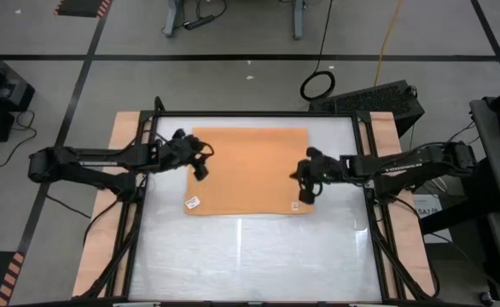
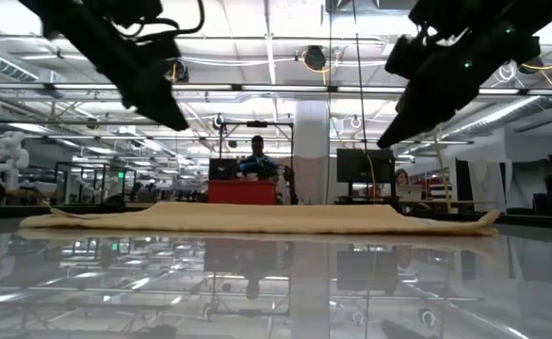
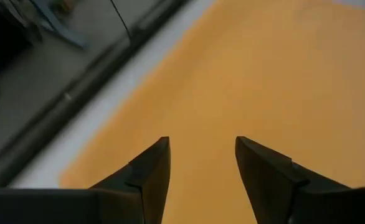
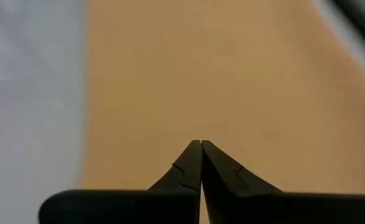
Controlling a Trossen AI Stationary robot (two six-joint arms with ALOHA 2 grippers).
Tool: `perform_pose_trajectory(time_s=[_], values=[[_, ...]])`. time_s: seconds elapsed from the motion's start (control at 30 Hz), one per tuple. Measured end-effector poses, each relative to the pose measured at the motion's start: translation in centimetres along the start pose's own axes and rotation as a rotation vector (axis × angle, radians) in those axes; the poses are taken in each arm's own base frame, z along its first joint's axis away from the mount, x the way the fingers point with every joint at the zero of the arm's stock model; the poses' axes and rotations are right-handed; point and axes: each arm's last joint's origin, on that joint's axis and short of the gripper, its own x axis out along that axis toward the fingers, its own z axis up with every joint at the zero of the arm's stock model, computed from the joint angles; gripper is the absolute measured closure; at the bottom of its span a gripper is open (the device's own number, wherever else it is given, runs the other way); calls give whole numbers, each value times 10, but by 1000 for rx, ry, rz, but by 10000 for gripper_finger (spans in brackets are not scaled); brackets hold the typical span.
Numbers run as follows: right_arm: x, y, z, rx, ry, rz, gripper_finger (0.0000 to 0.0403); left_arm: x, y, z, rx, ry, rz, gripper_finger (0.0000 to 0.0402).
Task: Roll towel
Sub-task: Roll the yellow towel
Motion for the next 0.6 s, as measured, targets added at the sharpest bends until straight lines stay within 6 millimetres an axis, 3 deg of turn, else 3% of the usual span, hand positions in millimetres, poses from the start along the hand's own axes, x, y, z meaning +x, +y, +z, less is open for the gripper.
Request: perform_pose_trajectory(time_s=[0.17,0.33,0.47,0.6], values=[[3,-39,3,31,-6,-149,403,37,12,10,86,-46,23,214],[3,-101,4,85,-19,-300,403,66,37,18,24,-8,-5,214],[10,-150,3,169,24,-286,403,86,60,11,31,67,47,214],[34,-182,-2,222,116,-180,403,106,73,-2,40,137,41,214]])
